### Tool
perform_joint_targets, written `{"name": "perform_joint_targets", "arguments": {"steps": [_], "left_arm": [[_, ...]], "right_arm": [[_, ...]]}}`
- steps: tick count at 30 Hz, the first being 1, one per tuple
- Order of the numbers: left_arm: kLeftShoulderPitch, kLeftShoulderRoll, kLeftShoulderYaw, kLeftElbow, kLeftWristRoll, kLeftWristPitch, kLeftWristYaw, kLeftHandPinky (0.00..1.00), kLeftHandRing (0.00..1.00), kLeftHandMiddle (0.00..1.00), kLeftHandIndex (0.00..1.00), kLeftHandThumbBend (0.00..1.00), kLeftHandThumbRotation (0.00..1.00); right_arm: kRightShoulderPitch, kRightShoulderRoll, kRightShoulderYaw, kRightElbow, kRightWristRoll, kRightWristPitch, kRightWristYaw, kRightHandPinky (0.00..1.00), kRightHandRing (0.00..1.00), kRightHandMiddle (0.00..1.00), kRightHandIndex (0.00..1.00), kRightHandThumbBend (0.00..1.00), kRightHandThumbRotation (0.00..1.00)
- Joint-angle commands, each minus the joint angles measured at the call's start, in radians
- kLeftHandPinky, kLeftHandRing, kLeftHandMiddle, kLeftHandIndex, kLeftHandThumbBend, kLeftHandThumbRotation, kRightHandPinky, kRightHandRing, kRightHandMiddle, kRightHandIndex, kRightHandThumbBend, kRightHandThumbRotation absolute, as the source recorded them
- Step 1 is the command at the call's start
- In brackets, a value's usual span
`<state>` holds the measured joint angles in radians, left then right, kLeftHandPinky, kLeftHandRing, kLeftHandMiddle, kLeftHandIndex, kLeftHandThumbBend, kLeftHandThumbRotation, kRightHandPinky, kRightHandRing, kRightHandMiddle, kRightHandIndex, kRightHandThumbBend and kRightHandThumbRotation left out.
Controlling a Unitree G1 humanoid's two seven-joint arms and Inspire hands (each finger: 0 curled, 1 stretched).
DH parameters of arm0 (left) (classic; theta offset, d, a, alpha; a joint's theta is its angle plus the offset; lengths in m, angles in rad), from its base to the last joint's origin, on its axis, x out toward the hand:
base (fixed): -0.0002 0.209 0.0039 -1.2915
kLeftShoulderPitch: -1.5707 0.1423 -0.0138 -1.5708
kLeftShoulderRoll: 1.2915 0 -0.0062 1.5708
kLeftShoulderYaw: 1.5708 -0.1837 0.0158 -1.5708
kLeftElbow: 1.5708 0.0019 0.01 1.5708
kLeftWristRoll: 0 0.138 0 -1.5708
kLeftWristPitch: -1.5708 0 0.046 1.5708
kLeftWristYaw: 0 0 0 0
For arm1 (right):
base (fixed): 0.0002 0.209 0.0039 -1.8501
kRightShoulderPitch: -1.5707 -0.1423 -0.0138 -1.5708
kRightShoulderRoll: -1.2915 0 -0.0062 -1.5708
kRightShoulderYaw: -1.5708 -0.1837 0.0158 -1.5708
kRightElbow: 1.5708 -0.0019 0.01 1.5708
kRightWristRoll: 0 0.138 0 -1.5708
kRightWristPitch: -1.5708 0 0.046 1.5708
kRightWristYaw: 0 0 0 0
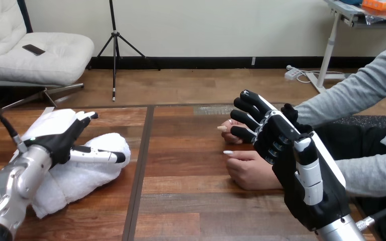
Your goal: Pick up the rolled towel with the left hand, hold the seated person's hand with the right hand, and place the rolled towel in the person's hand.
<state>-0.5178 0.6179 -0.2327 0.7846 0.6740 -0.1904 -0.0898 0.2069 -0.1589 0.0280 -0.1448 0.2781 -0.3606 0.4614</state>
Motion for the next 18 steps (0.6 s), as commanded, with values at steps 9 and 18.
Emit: {"name": "perform_joint_targets", "arguments": {"steps": [9, 18], "left_arm": [[-0.126, -0.021, -0.031, 0.034, -0.004, 0.002, 0.009, 0.90, 0.96, 0.99, 0.95, 1.00, 0.74], [-0.151, -0.035, -0.058, 0.064, 0.005, 0.003, 0.013, 0.91, 0.97, 1.00, 0.95, 1.00, 0.74]], "right_arm": [[-0.026, 0.004, -0.005, -0.041, 0.024, -0.013, 0.005, 0.84, 0.91, 0.92, 0.91, 0.82, 1.00], [-0.023, 0.008, -0.004, -0.044, 0.019, -0.018, 0.001, 0.83, 0.91, 0.92, 0.91, 0.81, 1.00]]}}
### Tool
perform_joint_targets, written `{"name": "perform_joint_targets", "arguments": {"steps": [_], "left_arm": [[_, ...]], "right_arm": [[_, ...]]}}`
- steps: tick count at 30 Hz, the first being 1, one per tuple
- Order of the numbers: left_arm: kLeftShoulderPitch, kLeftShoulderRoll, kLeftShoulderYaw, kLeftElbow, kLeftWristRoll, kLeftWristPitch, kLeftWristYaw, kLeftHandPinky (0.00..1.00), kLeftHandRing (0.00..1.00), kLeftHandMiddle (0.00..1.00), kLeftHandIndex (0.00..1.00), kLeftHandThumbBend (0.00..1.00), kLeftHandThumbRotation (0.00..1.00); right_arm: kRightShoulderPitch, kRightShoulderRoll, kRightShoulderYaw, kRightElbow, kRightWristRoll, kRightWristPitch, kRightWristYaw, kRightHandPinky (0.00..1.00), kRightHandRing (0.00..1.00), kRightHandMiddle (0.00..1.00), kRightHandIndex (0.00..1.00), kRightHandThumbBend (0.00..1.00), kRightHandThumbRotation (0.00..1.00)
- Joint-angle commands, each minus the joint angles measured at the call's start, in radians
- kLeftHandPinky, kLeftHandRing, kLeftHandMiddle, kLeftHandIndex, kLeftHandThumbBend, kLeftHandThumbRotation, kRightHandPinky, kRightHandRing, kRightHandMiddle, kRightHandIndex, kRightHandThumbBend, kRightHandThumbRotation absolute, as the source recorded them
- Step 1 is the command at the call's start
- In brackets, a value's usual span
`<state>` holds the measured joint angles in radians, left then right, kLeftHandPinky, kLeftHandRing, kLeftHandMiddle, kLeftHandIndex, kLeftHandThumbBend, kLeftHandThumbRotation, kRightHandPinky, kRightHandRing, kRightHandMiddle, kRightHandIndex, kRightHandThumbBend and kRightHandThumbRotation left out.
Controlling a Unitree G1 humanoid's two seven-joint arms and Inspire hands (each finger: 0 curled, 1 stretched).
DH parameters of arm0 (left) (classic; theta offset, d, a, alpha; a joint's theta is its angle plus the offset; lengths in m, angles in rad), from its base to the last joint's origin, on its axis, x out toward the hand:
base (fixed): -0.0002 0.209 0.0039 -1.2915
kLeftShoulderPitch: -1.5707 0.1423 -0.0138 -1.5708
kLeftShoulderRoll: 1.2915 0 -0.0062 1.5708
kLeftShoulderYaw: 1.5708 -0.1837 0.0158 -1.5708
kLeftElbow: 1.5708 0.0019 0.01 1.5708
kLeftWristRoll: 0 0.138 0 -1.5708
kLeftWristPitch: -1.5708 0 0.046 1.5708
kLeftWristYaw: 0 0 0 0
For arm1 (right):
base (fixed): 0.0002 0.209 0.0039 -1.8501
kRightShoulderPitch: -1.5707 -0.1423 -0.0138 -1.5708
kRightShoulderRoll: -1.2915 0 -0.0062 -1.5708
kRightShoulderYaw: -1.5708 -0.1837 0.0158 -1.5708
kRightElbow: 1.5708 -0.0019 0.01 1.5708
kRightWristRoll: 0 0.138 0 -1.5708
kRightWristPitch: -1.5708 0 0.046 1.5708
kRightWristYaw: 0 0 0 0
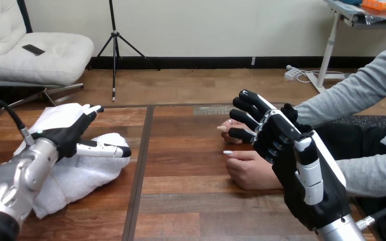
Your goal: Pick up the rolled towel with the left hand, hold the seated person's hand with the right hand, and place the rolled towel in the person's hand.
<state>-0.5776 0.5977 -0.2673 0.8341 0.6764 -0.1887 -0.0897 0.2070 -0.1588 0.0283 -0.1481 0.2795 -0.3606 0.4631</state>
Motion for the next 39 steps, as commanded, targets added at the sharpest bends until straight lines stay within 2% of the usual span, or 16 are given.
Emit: {"name": "perform_joint_targets", "arguments": {"steps": [1, 17, 25, 39], "left_arm": [[-0.093, -0.016, -0.025, 0.016, 0.004, 0.001, 0.013, 0.91, 0.97, 1.00, 0.95, 1.00, 0.74], [-0.115, -0.063, -0.061, 0.062, 0.012, 0.001, 0.082, 0.90, 0.96, 0.99, 0.94, 1.00, 0.72], [-0.122, -0.079, -0.071, 0.072, 0.007, 0.003, 0.086, 0.91, 0.97, 1.00, 0.95, 1.00, 0.71], [-0.131, -0.101, -0.091, 0.076, 0.009, 0.026, 0.071, 0.93, 0.99, 1.00, 0.96, 1.00, 0.69]], "right_arm": [[-0.023, 0.008, -0.004, -0.041, 0.017, -0.018, -0.001, 0.83, 0.91, 0.92, 0.91, 0.81, 1.00], [-0.016, 0.004, -0.003, -0.056, 0.025, -0.010, 0.003, 0.82, 0.91, 0.93, 0.92, 0.81, 1.00], [-0.014, 0.004, -0.003, -0.063, 0.016, -0.007, -0.004, 0.81, 0.91, 0.92, 0.91, 0.83, 1.00], [-0.012, 0.000, -0.001, -0.073, 0.030, 0.001, 0.002, 0.82, 0.91, 0.93, 0.92, 0.83, 1.00]]}}
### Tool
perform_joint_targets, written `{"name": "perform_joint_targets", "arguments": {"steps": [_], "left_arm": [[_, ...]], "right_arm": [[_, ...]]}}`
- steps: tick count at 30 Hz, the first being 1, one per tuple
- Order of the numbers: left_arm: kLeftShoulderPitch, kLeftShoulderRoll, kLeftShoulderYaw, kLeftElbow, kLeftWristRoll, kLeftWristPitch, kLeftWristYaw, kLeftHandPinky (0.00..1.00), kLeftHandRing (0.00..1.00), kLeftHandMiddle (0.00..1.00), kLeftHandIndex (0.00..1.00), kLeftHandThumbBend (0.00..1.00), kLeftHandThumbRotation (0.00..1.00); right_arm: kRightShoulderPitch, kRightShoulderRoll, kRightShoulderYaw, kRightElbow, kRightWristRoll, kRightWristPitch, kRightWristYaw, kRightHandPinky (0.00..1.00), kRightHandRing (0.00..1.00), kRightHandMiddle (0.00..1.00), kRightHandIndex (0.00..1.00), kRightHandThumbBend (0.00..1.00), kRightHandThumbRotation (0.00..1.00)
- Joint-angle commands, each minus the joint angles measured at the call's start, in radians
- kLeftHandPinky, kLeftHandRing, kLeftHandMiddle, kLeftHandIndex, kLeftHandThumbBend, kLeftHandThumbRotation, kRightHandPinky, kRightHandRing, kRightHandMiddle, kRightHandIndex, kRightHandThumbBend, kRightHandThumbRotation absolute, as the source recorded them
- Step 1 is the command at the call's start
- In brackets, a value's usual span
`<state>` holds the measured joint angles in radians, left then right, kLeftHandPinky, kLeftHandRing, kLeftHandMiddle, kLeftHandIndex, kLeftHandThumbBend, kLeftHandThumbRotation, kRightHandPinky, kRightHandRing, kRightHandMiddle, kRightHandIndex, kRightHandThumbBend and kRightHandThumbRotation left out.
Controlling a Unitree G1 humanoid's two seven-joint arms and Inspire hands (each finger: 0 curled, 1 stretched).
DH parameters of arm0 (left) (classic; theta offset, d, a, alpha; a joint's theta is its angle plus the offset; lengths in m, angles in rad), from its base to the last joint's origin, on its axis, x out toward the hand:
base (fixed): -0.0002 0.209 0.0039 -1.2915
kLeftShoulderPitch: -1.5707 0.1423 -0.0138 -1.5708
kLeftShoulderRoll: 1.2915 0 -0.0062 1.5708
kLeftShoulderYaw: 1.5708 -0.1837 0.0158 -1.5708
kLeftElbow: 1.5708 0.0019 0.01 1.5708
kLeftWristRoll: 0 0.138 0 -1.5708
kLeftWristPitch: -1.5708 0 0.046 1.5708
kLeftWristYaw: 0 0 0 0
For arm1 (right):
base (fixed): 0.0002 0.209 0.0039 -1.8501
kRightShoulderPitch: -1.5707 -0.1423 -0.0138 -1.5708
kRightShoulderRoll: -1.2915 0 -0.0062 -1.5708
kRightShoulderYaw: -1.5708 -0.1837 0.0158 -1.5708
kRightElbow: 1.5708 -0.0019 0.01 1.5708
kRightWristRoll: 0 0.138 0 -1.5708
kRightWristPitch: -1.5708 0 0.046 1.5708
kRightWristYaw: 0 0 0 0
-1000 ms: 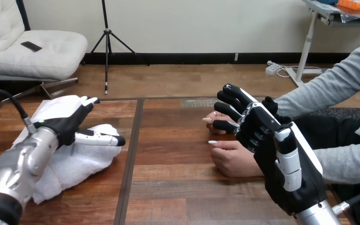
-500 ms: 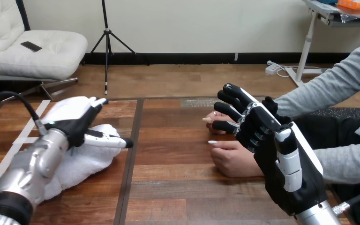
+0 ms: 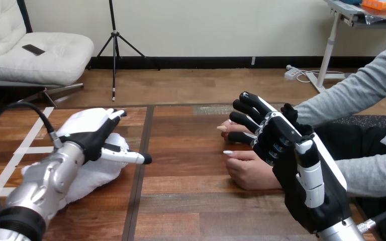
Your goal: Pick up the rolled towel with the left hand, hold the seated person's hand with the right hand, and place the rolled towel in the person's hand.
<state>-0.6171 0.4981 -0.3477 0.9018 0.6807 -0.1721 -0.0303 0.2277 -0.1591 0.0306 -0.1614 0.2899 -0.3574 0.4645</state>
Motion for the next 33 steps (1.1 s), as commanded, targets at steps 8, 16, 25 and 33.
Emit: {"name": "perform_joint_targets", "arguments": {"steps": [8, 16, 25, 33], "left_arm": [[-0.101, -0.012, -0.023, 0.022, 0.008, 0.025, 0.008, 0.93, 0.99, 1.00, 0.96, 1.00, 0.68], [-0.104, -0.015, -0.036, 0.021, 0.004, 0.034, 0.005, 0.94, 1.00, 1.00, 0.97, 1.00, 0.67], [-0.104, -0.016, -0.041, 0.033, 0.005, 0.028, 0.017, 0.94, 1.00, 1.00, 0.97, 1.00, 0.67], [-0.105, -0.012, -0.047, 0.040, 0.012, 0.031, 0.022, 0.94, 1.00, 1.00, 0.97, 1.00, 0.67]], "right_arm": [[-0.030, -0.002, -0.001, -0.068, 0.023, 0.002, 0.001, 0.82, 0.91, 0.93, 0.92, 0.84, 1.00], [-0.026, -0.003, -0.003, -0.071, 0.022, 0.006, -0.001, 0.82, 0.91, 0.93, 0.92, 0.83, 1.00], [-0.028, -0.003, -0.007, -0.066, 0.027, 0.007, 0.002, 0.82, 0.91, 0.93, 0.92, 0.82, 1.00], [-0.028, -0.003, -0.008, -0.067, 0.026, 0.006, 0.002, 0.82, 0.91, 0.93, 0.92, 0.83, 1.00]]}}
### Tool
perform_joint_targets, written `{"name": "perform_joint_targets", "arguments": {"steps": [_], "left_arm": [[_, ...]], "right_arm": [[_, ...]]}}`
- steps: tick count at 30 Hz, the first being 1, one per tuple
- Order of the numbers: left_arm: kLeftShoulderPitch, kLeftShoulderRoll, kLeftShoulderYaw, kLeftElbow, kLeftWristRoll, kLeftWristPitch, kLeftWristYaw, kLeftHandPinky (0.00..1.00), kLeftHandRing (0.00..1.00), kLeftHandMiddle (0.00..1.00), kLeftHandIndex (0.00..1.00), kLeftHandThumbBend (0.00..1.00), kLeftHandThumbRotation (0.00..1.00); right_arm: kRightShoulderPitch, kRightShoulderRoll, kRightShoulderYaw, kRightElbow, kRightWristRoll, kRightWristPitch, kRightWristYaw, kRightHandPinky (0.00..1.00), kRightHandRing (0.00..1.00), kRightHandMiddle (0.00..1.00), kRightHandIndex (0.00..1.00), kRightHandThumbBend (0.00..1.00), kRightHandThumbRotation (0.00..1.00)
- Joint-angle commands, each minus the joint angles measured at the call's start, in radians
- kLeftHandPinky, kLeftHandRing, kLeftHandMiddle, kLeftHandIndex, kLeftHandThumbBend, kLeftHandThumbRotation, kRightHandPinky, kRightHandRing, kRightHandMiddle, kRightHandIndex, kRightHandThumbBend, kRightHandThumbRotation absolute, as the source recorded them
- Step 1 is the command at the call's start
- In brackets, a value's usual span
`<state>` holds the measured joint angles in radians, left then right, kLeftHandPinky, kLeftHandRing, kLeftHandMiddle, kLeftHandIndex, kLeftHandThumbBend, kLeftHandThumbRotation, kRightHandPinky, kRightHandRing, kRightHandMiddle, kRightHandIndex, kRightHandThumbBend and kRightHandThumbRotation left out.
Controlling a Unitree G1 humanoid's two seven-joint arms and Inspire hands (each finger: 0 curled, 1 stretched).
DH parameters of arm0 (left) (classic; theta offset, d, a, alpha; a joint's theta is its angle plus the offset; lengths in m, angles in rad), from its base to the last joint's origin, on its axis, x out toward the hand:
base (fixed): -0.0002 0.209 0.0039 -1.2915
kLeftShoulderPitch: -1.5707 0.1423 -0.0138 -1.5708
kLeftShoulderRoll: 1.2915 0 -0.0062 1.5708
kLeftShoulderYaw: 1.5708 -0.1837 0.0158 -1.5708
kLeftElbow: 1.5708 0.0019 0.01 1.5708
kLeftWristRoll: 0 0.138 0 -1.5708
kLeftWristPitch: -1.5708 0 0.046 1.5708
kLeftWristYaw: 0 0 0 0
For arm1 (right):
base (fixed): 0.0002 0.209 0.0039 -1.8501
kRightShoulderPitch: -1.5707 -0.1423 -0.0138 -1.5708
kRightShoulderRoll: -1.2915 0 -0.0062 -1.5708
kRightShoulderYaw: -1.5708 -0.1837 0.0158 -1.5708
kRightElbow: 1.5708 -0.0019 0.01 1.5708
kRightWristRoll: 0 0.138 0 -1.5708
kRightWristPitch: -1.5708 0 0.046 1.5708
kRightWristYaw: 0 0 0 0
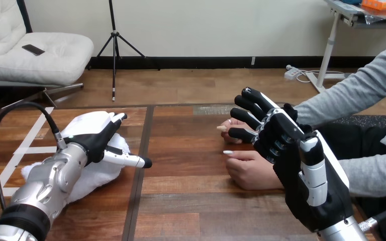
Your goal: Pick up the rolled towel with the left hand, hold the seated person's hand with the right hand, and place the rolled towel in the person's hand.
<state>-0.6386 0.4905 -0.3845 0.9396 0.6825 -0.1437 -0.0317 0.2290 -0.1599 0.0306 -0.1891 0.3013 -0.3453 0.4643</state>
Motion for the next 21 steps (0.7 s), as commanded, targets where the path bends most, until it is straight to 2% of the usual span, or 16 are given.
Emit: {"name": "perform_joint_targets", "arguments": {"steps": [1, 21], "left_arm": [[-0.084, -0.003, -0.012, 0.003, 0.011, 0.004, 0.022, 0.94, 1.00, 1.00, 0.98, 1.00, 0.67], [-0.076, 0.020, -0.008, 0.031, 0.023, -0.004, 0.053, 0.95, 1.00, 1.00, 0.98, 1.00, 0.66]], "right_arm": [[-0.029, -0.002, -0.009, -0.039, 0.015, -0.007, 0.001, 0.82, 0.91, 0.93, 0.92, 0.83, 1.00], [-0.023, -0.006, -0.014, -0.050, 0.023, 0.001, -0.002, 0.83, 0.91, 0.92, 0.91, 0.84, 1.00]]}}
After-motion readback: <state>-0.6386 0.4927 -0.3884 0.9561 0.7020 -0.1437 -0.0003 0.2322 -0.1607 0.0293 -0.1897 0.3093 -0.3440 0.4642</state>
